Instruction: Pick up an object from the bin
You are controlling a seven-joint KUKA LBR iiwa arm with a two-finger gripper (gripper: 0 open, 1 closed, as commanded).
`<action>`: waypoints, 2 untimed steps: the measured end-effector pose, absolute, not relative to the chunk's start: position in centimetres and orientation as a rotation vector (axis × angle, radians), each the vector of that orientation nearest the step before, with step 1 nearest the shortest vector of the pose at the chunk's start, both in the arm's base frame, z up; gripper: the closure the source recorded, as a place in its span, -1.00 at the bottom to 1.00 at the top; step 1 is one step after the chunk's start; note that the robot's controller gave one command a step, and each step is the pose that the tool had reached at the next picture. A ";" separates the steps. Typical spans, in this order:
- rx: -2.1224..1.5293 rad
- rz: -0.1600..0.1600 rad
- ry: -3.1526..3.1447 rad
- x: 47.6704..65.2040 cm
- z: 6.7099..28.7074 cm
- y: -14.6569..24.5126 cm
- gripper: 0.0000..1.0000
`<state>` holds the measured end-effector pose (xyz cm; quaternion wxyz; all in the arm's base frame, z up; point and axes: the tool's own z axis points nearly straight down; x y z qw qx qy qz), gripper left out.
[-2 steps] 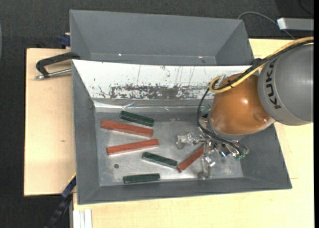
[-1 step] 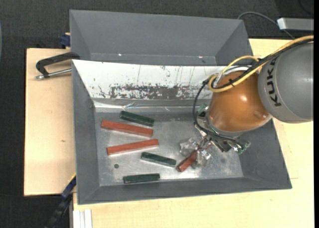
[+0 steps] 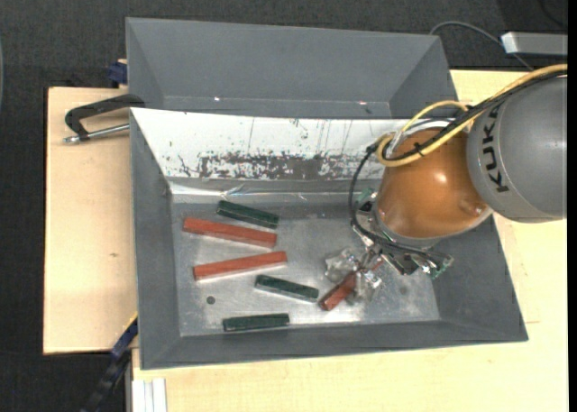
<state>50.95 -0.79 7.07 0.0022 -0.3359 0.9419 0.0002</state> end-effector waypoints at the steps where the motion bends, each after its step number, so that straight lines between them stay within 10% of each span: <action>1: -1.056 0.005 2.960 50.8 7.6 -0.8 1.00; 2: -1.057 0.008 2.965 50.6 9.7 -0.7 1.00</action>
Offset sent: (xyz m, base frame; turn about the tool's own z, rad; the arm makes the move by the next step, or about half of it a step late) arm 0.0000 -0.0001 0.0965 0.0000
